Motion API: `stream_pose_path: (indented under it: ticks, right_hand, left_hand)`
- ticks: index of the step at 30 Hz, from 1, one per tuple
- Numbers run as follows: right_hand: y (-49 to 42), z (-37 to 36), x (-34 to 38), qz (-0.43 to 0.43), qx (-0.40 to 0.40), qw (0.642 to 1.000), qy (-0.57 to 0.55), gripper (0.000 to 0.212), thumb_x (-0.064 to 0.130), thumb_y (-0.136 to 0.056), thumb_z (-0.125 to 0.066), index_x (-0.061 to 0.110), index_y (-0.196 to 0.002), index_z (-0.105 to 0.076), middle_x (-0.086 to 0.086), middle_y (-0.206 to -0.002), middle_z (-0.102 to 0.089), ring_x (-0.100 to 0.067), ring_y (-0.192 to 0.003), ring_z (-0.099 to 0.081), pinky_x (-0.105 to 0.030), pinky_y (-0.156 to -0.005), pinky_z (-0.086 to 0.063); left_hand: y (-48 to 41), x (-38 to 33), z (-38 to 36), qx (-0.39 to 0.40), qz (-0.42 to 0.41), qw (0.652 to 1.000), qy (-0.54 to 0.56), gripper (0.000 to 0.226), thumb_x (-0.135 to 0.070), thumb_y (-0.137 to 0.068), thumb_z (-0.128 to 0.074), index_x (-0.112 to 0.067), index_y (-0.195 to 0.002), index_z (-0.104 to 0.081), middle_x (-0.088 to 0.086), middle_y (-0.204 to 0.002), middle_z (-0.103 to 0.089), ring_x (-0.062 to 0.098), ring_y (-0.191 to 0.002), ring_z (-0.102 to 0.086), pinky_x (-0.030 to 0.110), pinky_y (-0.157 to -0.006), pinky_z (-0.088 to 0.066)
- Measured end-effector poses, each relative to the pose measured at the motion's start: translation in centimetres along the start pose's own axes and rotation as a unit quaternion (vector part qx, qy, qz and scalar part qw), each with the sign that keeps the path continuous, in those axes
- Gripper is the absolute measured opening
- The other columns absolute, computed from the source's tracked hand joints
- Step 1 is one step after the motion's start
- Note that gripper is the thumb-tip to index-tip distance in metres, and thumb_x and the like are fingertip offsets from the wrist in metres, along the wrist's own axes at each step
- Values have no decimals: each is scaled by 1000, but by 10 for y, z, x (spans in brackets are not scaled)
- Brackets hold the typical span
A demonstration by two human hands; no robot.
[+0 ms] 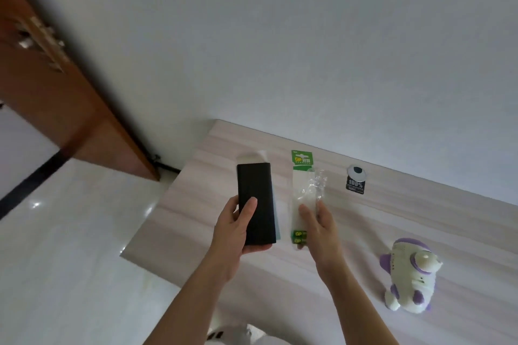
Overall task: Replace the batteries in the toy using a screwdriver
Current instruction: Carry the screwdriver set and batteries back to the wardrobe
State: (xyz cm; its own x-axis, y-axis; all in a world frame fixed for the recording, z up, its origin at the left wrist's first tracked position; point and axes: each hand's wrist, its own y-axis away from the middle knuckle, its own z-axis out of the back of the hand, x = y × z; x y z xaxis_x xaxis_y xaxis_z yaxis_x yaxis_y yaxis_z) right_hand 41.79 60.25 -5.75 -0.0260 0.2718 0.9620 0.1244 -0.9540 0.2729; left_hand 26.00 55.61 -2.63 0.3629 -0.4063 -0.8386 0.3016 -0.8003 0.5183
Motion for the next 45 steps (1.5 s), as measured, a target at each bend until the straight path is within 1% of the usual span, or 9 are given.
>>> stream_pose_path:
  ticks: [6,9,12,14,19,25,30,36,45]
  right_hand:
    - [13,-43,-12,-19,137,989,52,14,25,-103,-50,11,-105,-53,-8,-88,-64,-14,-66,-66,-29,-50,-54]
    - [29,-72,-19,-24,207,975,73,13,25,-103,-50,13,-104,-55,-11,-92,-67,-17,-69,-67,-29,-51,-54]
    - [46,-105,-30,-28,274,957,97,10,25,-102,-53,16,-102,-57,-14,-92,-68,-22,-72,-68,-36,-56,-56]
    - [60,-130,-37,-23,318,941,116,10,25,-102,-53,16,-102,-58,-14,-92,-68,-24,-74,-68,-36,-59,-56]
    - [107,-192,-51,-10,426,892,151,13,26,-102,-53,17,-109,-57,-11,-90,-68,-15,-67,-68,-25,-48,-52]
    - [158,-260,-69,14,528,824,205,19,31,-103,-50,16,-115,-52,-12,-99,-65,-27,-80,-69,-38,-58,-60]
    - [190,-328,-83,24,576,785,228,21,29,-103,-50,11,-112,-51,-17,-99,-63,-27,-77,-68,-48,-61,-60]
    - [229,-424,-96,38,599,757,257,21,27,-103,-51,6,-106,-49,-16,-93,-61,-14,-69,-63,-27,-52,-55]
    - [279,-552,-109,26,608,748,265,20,28,-102,-51,9,-108,-51,-10,-97,-63,-18,-76,-66,-26,-52,-55]
  left_hand:
    - [43,27,46,-126,-27,989,73,42,-49,-77,-65,-31,-115,-60,8,-110,-69,29,-97,-71,49,-68,-62]
    - [71,44,74,-181,-37,977,103,37,-45,-85,-65,-30,-118,-60,6,-111,-70,27,-95,-72,52,-71,-62]
    - [102,59,104,-251,-50,957,135,27,-39,-93,-63,-28,-117,-61,4,-108,-73,22,-90,-75,49,-69,-62]
    - [125,69,125,-297,-58,940,156,25,-37,-94,-62,-26,-116,-62,3,-106,-74,20,-87,-75,47,-67,-62]
    - [181,92,175,-391,-81,893,206,22,-36,-96,-61,-24,-114,-63,2,-101,-75,21,-87,-76,49,-68,-62]
    - [221,116,227,-462,-92,845,253,23,-37,-95,-61,-26,-116,-62,0,-98,-75,20,-87,-75,51,-70,-62]
    - [239,126,287,-492,-98,823,266,25,-39,-94,-61,-28,-117,-60,2,-104,-74,22,-91,-75,51,-72,-62]
    - [253,126,378,-515,-107,798,293,25,-37,-95,-61,-26,-117,-60,-3,-96,-75,20,-90,-75,46,-67,-62]
    - [277,119,503,-539,-106,777,307,26,-37,-96,-60,-27,-121,-59,-1,-103,-75,21,-93,-75,47,-69,-63]
